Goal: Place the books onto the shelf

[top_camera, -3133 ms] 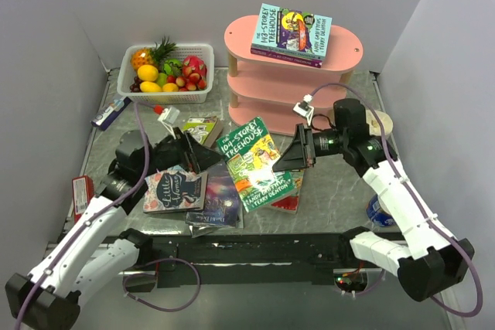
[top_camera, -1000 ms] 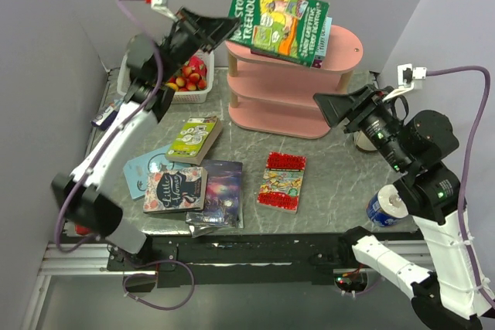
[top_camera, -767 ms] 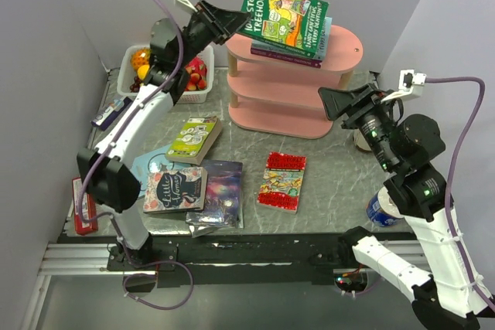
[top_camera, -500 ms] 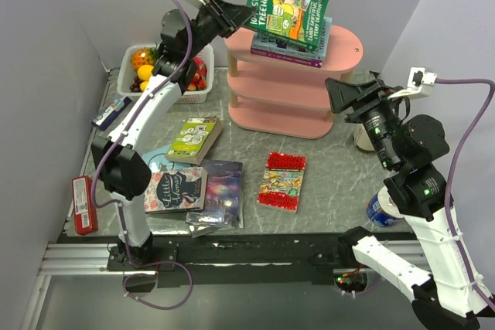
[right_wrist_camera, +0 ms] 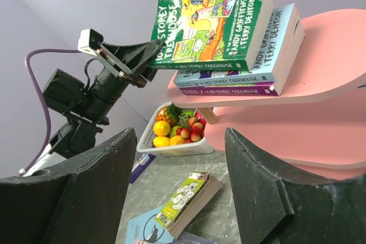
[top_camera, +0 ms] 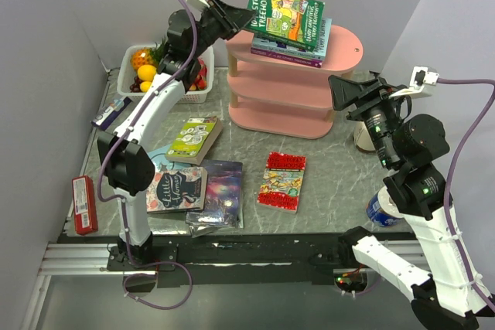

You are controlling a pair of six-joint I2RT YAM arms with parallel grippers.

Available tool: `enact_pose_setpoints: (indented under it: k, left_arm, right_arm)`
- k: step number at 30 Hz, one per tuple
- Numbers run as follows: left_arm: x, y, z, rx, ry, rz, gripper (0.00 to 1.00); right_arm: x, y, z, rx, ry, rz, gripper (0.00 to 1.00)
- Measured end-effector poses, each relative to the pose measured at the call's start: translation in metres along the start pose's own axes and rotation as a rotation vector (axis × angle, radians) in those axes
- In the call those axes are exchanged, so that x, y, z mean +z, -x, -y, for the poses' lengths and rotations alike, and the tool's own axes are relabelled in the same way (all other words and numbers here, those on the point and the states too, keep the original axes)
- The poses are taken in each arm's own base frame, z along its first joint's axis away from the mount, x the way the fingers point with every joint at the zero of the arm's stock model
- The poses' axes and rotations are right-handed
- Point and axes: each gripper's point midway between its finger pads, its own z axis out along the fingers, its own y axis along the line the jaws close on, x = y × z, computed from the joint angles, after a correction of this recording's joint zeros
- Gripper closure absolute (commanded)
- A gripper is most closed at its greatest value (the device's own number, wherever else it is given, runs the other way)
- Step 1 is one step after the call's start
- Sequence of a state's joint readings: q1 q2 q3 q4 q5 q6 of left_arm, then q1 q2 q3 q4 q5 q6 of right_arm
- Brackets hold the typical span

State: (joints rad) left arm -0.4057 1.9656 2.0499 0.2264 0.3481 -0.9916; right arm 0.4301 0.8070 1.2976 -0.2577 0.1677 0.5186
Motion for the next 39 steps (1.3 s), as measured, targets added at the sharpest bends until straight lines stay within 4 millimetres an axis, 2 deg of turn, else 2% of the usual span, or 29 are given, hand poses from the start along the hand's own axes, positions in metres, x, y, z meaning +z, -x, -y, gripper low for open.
enact_pose_setpoints:
  k: [5,8,13,23,27,29,34,35,36,38,39]
  left_arm:
    - [-0.001,0.004,-0.005,-0.011,0.008,0.007,0.48]
    - [-0.003,0.007,-0.016,-0.014,0.020,0.013,0.37]
    - [-0.007,0.006,-0.038,-0.026,0.062,0.008,0.27]
    - [-0.009,0.006,-0.048,0.011,0.083,0.008,0.21]
    - [-0.021,0.004,-0.066,0.009,0.134,0.008,0.14]
    - [-0.029,0.011,-0.074,0.009,0.158,0.024,0.11]
    - [-0.053,0.049,-0.086,0.021,0.219,0.104,0.10]
    - [-0.060,0.060,-0.087,0.025,0.233,0.129,0.11]
    - [-0.065,0.068,-0.085,0.026,0.239,0.148,0.14]
    - [-0.077,0.082,-0.079,0.031,0.248,0.189,0.34]
    - [-0.081,0.087,-0.074,0.032,0.246,0.205,0.43]
  right_arm:
    - [0.003,-0.003,0.002,-0.003,-0.007,-0.006,0.30]
    - [0.005,-0.004,0.003,-0.004,-0.010,-0.010,0.30]
    - [0.010,-0.008,0.006,-0.007,-0.023,-0.018,0.30]
    - [0.020,-0.020,0.011,-0.014,-0.041,-0.050,0.30]
    - [0.021,-0.022,0.013,-0.015,-0.044,-0.055,0.29]
    - [0.021,-0.022,0.013,-0.016,-0.045,-0.054,0.28]
    - [0.023,-0.024,0.015,-0.024,-0.053,-0.059,0.27]
    - [0.025,-0.026,0.017,-0.029,-0.058,-0.065,0.28]
    - [0.027,-0.027,0.018,-0.033,-0.063,-0.070,0.33]
    - [0.032,-0.027,0.020,-0.042,-0.073,-0.076,0.42]
    - [0.035,-0.028,0.021,-0.045,-0.080,-0.078,0.56]
